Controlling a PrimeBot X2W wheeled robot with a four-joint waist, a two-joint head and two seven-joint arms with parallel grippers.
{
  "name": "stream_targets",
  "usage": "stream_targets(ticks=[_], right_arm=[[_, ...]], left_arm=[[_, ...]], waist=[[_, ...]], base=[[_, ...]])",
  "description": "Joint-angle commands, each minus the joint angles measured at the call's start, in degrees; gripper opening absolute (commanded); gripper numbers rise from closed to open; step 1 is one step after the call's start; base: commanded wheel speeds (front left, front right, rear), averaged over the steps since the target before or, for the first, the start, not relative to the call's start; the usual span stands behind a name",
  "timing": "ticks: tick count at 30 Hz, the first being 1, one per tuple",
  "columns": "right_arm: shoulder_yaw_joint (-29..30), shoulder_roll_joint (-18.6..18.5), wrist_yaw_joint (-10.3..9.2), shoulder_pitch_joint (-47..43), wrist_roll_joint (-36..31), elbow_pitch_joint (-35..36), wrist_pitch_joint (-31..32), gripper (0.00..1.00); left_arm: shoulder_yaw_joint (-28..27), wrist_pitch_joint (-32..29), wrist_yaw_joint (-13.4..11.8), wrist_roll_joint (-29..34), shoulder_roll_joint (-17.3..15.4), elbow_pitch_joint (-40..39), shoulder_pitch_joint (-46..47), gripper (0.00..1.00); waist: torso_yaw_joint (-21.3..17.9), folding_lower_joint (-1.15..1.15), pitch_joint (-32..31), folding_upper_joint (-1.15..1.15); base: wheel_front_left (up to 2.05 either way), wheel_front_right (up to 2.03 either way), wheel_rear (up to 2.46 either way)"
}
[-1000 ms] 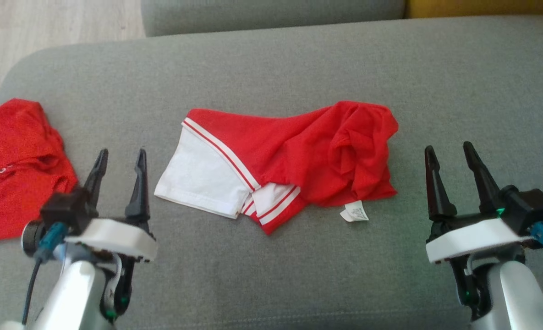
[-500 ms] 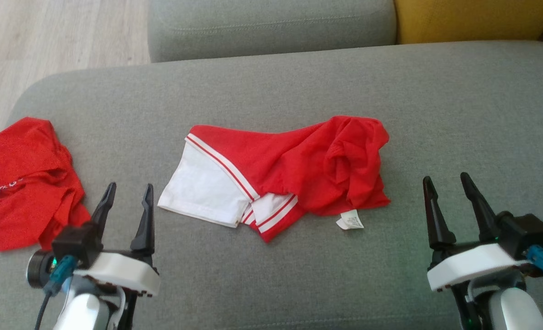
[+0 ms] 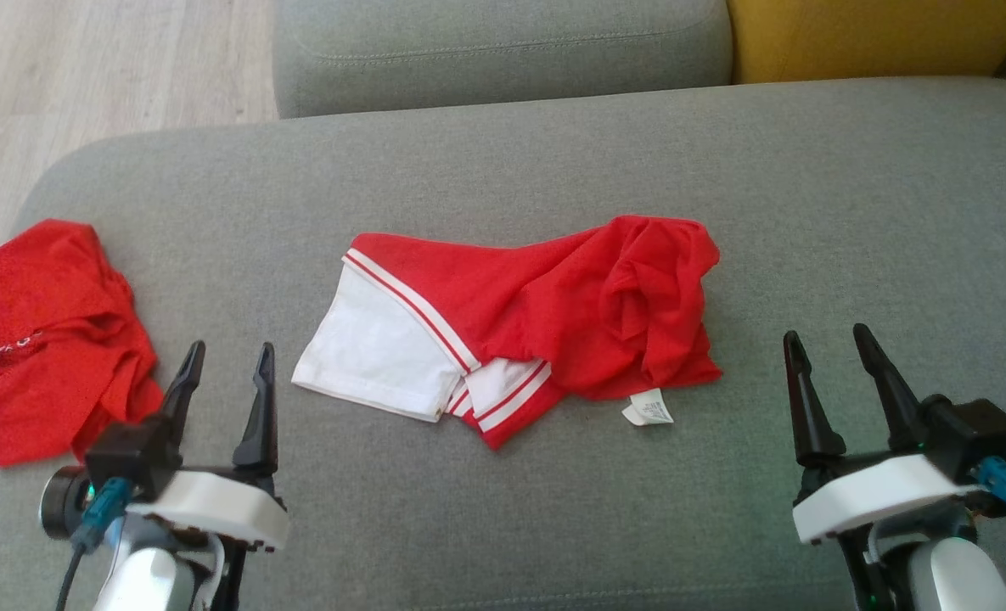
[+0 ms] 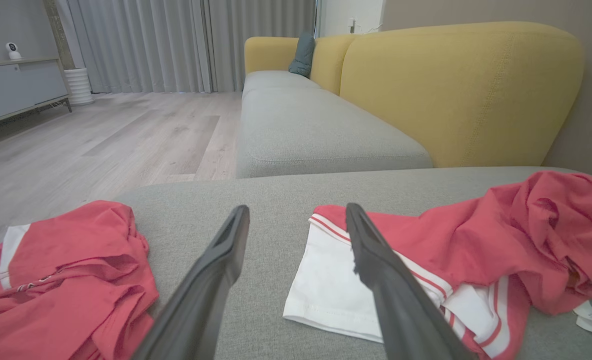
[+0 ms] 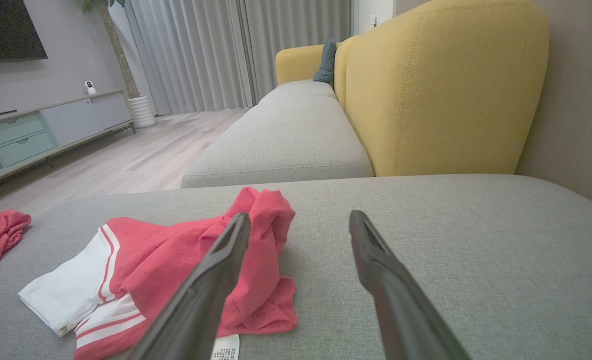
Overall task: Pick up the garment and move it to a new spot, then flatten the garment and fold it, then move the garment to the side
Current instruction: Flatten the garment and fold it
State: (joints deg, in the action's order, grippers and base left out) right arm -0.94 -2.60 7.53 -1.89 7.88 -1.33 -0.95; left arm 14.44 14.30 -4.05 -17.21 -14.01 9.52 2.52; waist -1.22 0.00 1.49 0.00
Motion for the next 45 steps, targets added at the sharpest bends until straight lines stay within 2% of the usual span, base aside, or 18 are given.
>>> stream_targets(ticks=[1, 20, 26, 33, 34, 35, 36, 41, 45], right_arm=[[-1.1, -0.3, -0.04, 1.9, -0.5, 2.2, -0.1, 1.00], [-2.3, -0.3, -0.04, 2.8, -0.5, 0.2, 1.5, 1.00], [-4.5, -0.3, -0.04, 6.9, -1.5, -4.3, 2.9, 1.00], [-5.6, -0.3, -0.04, 14.5, -2.5, -13.5, 2.3, 1.00], [-5.5, -0.3, -0.04, 15.3, -2.6, -14.7, 2.4, 0.83], [-5.4, -0.3, -0.04, 16.0, -2.5, -15.7, 2.3, 0.28], [-5.3, -0.3, -0.04, 16.7, -2.5, -16.4, 2.1, 0.00], [-2.8, -0.7, -0.04, 19.3, -3.4, -16.5, 1.0, 0.00], [1.5, -4.3, -0.04, 22.6, -4.5, -14.4, 2.1, 0.00]], left_arm=[[-2.4, 0.7, -0.1, 0.7, -1.3, -1.7, 2.5, 1.00], [-2.0, 0.7, 0.1, 1.8, -0.7, -1.9, 4.3, 1.00], [-1.5, 0.7, 0.4, 2.7, 0.0, -3.1, 7.0, 1.00], [-1.2, 0.7, 1.2, 3.9, 0.8, -3.8, 9.5, 1.00], [-1.1, 0.7, 1.4, 4.0, 1.0, -3.8, 9.8, 1.00], [-1.0, 0.7, 1.5, 4.2, 1.1, -3.7, 10.0, 1.00], [-1.0, 0.7, 1.7, 4.3, 1.3, -3.7, 10.2, 1.00], [-1.2, 0.7, 2.2, 4.9, 2.0, -3.8, 11.3, 1.00], [-1.2, 0.7, 2.9, 5.6, 2.8, -4.3, 12.7, 1.00]], waist=[[0.0, 0.00, 0.0, 0.00], [1.1, 0.00, 1.9, 0.00], [2.6, 0.00, 5.5, 0.00], [4.2, 0.00, 8.9, 0.00], [4.4, 0.00, 9.2, 0.00], [4.6, 0.00, 9.4, 0.00], [4.7, 0.00, 9.6, 0.00], [5.1, 0.00, 10.9, 0.00], [5.9, 0.00, 13.1, 0.00]], base=[[0.00, 0.00, 0.00], [0.00, 0.00, 0.00], [0.00, 0.00, 0.00], [0.00, 0.00, 0.00], [0.00, 0.00, 0.00], [0.00, 0.00, 0.00], [0.00, 0.00, 0.00], [0.00, 0.00, 0.00], [0.00, 0.00, 0.00]])
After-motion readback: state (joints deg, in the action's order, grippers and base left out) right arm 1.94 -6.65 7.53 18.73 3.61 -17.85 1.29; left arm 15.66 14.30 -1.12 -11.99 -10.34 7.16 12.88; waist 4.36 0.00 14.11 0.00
